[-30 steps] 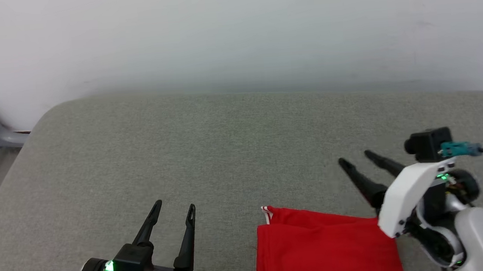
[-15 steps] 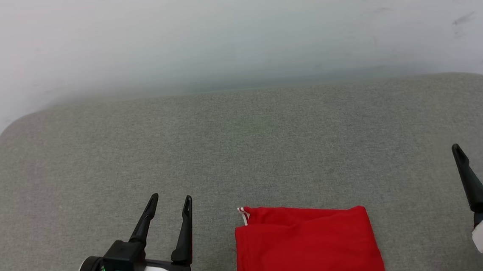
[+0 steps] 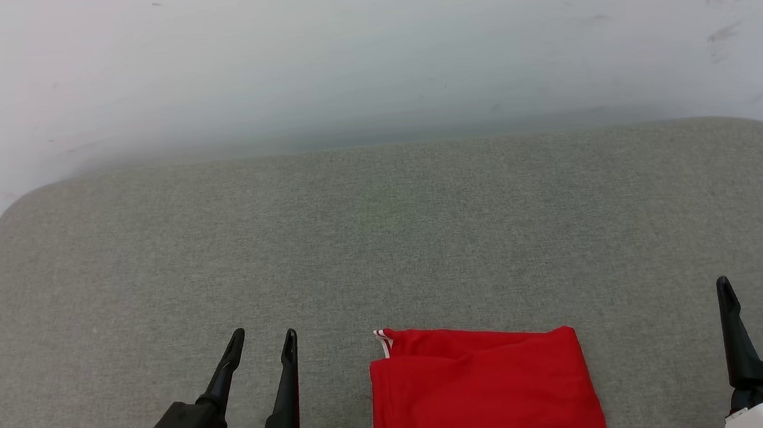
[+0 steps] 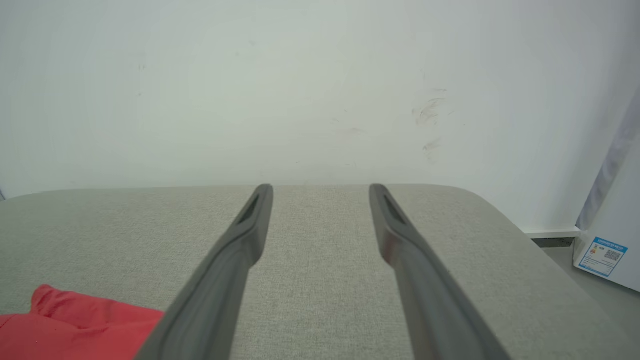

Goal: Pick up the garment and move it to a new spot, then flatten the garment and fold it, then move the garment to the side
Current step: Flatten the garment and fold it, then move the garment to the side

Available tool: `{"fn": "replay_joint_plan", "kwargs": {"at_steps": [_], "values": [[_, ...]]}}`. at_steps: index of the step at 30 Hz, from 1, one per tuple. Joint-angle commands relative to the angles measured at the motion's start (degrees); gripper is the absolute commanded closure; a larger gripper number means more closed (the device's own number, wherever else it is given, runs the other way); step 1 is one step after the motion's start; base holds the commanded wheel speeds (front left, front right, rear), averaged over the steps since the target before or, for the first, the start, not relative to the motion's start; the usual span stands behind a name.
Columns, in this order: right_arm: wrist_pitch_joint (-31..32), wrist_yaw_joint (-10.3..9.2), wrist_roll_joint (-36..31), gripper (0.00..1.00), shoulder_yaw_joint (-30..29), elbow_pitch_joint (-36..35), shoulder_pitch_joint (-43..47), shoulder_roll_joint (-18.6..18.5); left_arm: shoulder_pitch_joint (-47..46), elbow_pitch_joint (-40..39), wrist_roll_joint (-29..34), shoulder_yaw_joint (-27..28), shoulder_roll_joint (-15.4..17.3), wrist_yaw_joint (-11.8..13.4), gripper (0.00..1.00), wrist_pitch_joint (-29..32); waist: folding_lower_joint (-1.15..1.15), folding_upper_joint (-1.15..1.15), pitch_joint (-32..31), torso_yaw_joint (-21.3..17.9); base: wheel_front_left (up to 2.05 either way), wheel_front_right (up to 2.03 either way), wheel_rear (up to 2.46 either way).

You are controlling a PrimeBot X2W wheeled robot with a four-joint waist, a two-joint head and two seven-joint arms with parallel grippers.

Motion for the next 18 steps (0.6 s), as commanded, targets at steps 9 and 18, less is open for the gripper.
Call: {"fn": "replay_joint_plan", "kwargs": {"at_steps": [9,18], "values": [[-1.2,-0.05,-0.8,0.0,0.1,1.3,0.7,2.1,0.8,-0.2,-0.1,-0.8,-0.1,0.4,0.0,-0.1,0.0,0.0,-0.4,1.1,0.0,0.0,0.0],[-0.8,-0.05,-0.3,0.0,0.3,1.6,0.5,1.9,0.1,0.3,-0.1,-0.9,-0.1,0.2,0.0,-0.1,0.0,0.0,0.0,2.1,0.0,0.0,0.0]]}}
